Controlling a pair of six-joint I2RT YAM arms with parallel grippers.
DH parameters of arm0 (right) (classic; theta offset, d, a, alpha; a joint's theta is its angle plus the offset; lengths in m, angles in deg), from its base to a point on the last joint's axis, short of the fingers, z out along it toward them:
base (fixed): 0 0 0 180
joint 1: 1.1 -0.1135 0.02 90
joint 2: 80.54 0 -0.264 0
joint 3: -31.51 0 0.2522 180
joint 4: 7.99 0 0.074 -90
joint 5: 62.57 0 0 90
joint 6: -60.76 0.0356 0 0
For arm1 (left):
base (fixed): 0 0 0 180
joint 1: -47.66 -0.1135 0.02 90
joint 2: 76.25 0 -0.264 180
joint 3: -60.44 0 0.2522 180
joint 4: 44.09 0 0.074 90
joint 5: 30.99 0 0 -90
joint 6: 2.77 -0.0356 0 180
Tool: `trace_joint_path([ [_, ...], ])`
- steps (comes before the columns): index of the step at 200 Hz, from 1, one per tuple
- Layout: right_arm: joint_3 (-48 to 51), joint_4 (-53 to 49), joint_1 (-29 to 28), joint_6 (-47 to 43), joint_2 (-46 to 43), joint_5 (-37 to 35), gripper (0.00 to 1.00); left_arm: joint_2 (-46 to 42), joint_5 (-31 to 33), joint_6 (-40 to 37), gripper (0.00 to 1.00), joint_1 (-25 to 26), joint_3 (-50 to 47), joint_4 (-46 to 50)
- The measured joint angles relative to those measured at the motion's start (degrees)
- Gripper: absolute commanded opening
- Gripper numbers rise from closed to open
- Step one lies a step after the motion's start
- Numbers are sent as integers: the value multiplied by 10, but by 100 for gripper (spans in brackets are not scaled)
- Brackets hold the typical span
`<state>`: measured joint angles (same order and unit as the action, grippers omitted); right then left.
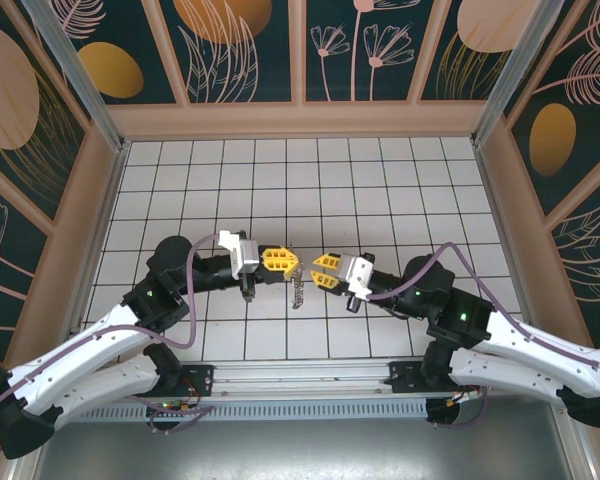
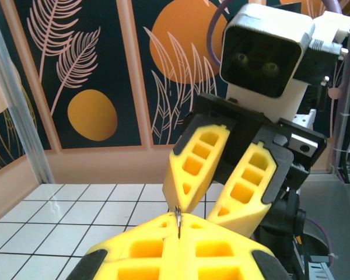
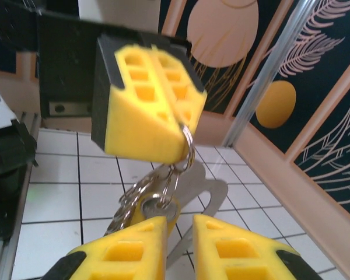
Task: Put the keys on the keyring
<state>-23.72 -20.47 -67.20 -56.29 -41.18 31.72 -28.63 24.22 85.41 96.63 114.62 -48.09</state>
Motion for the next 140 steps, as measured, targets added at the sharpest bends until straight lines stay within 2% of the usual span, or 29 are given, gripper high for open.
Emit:
trace_joint_path([
  [102, 0, 49, 1, 6, 34, 43, 21, 7, -44, 5, 0, 1, 0, -1],
  [119, 2, 55, 4, 8, 36, 49, 18, 6, -47, 6, 0, 1, 0, -2],
  [140, 2, 59, 5, 12, 40, 55, 8, 6, -48, 6, 0, 0, 0, -4],
])
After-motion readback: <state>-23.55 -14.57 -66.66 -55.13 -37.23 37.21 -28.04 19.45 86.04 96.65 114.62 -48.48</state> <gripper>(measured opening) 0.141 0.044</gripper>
